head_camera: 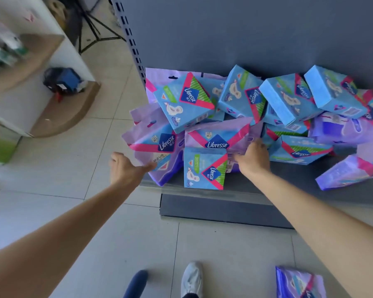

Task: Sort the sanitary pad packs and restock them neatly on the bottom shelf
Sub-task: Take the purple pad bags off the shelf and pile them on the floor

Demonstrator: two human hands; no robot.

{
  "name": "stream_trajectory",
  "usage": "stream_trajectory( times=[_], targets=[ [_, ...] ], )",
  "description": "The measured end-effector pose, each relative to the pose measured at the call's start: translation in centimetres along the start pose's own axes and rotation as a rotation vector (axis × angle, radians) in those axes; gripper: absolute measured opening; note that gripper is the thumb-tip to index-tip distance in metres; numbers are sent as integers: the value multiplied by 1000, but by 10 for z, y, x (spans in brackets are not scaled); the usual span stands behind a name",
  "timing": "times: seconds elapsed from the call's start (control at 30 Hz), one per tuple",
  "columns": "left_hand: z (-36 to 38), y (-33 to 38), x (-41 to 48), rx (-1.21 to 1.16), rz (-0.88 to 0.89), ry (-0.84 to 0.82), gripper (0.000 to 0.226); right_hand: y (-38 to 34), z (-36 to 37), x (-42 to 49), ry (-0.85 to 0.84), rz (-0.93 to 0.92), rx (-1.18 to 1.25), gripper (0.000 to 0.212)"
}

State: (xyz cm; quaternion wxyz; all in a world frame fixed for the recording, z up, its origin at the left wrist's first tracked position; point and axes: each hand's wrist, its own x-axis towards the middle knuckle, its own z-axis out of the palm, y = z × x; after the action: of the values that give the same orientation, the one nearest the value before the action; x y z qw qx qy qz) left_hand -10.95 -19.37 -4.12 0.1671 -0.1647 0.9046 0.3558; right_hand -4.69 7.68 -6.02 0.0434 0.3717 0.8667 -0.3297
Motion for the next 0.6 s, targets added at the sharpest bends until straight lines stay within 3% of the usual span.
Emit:
stream_trajectory(
  times=[0.1,0.27,0.43,0.6],
  targets=[
    [21,-24,33,-169,76,-124,103,11,11,17,-1,19,128,59],
    [25,-8,24,-293,56,-59,64,17,17,24,-18,-26,275,52],
    [22,-1,18,-252,86,1,51,20,6,23,-25,-73,311,46],
    [3,3,8,-175,166,99,49,15,-28,13,133,-132,276,49]
  ],
)
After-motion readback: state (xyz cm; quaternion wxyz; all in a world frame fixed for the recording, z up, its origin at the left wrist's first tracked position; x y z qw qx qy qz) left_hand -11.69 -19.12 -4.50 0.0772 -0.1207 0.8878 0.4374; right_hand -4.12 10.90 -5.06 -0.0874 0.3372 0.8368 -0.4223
